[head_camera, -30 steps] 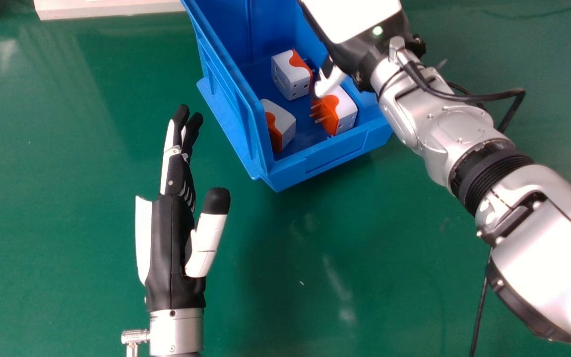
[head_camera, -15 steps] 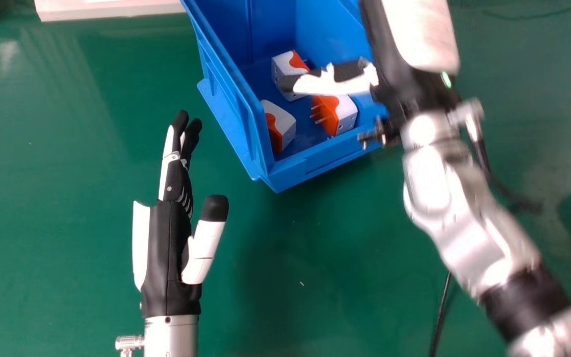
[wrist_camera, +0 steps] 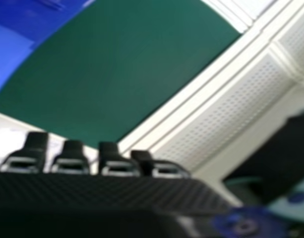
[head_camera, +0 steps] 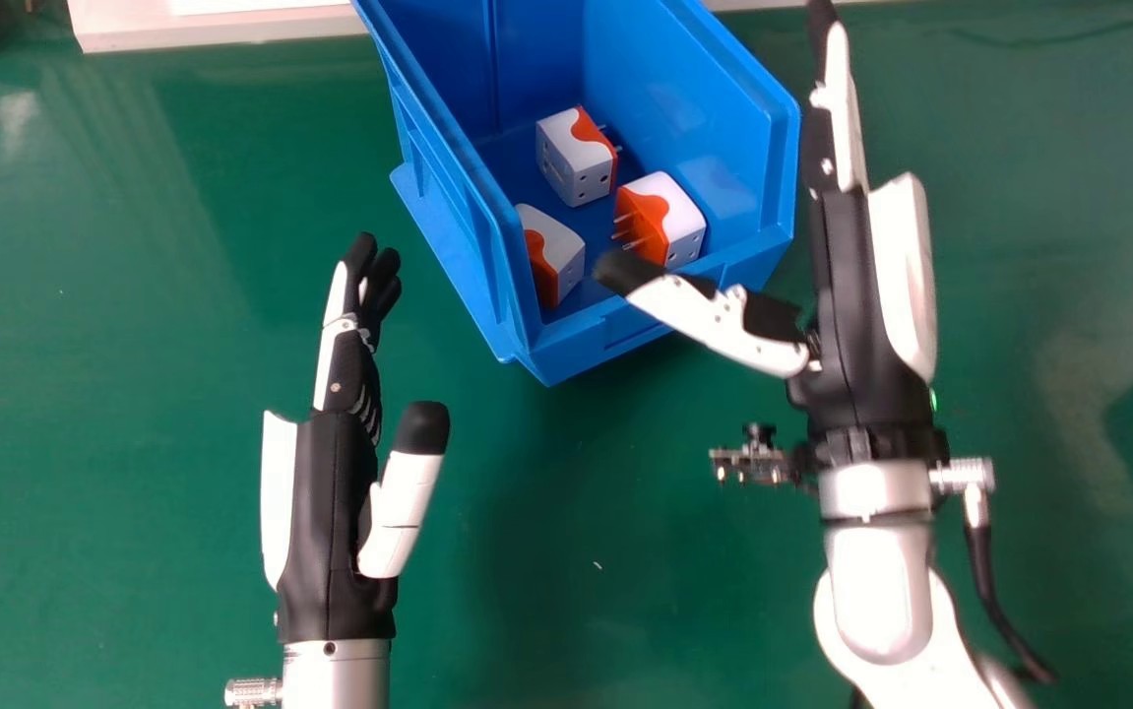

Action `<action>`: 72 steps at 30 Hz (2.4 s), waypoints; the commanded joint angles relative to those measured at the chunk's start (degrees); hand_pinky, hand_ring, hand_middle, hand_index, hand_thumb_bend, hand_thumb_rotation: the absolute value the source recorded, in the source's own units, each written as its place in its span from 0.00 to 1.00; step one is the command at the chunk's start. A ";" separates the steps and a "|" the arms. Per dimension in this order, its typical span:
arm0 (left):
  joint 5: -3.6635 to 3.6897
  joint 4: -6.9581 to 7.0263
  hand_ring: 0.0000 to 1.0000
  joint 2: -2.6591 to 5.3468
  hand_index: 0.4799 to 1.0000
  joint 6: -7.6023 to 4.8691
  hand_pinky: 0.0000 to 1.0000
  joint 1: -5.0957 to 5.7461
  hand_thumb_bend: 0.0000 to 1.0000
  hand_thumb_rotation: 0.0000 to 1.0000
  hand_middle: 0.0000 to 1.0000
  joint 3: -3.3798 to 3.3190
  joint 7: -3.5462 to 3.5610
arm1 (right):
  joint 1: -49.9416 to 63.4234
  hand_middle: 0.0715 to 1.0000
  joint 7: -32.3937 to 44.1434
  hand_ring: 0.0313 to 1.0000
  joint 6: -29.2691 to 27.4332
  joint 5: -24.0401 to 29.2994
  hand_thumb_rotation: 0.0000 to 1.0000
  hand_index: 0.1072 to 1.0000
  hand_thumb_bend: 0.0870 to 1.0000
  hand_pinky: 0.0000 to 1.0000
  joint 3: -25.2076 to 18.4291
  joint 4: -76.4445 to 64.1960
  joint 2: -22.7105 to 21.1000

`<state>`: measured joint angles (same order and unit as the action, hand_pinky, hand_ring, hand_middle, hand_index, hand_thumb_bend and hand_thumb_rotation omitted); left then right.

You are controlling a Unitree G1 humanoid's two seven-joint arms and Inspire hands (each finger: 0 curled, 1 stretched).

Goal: Pick all objects and put in blue box

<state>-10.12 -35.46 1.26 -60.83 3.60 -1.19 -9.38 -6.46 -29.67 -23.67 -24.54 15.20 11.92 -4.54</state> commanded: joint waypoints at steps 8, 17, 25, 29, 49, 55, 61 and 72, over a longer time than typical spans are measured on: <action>0.37 1.16 0.94 0.25 0.91 -1.12 0.99 0.74 0.92 0.95 0.95 0.49 0.58 | 5.84 0.96 -0.81 0.94 -3.30 -0.50 0.85 0.98 0.70 0.88 -1.76 -4.33 3.83; 1.17 2.24 0.95 0.45 0.91 -0.65 1.00 2.58 0.92 0.95 0.95 1.03 1.48 | 14.04 0.95 0.10 0.91 -1.54 1.31 0.95 0.96 0.65 0.81 -2.45 -9.26 8.21; 2.26 2.70 0.95 0.40 0.92 0.45 1.00 2.93 0.92 0.95 0.95 1.32 2.68 | 16.46 0.94 1.72 0.91 -0.96 3.93 0.99 0.95 0.71 0.79 -3.55 -10.75 9.72; 2.38 2.67 0.95 0.31 0.92 0.58 1.00 2.94 0.92 0.96 0.95 1.20 2.89 | 17.18 0.94 2.64 0.91 -0.56 4.25 1.00 0.95 0.73 0.79 -3.69 -11.75 9.49; 6.21 4.69 0.96 -0.51 0.94 2.63 1.00 3.46 0.92 0.95 0.95 1.73 8.00 | 21.55 0.92 3.01 0.89 0.37 3.95 1.00 0.91 0.72 0.76 -3.19 -16.59 10.41; 6.37 5.15 0.97 -0.66 0.93 2.74 1.00 3.84 0.93 0.95 0.95 1.64 8.47 | 22.04 0.93 3.37 0.89 -0.02 4.43 1.00 0.91 0.70 0.77 -2.76 -17.10 10.30; 7.10 4.88 0.97 -0.63 0.93 1.83 1.00 3.98 0.93 0.94 0.95 2.11 9.50 | 22.80 0.92 3.20 0.89 0.38 4.41 1.00 0.91 0.70 0.77 -2.60 -17.97 10.48; 4.61 4.88 0.96 0.01 0.92 2.48 1.00 3.49 0.93 0.94 0.95 0.50 6.69 | 19.53 0.92 4.46 0.90 0.82 5.13 1.00 0.91 0.69 0.77 -3.29 -16.52 10.08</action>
<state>-4.62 -31.04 1.04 -57.93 7.39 -0.35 -1.76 14.80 -25.30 -22.67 -19.55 11.98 -4.25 3.49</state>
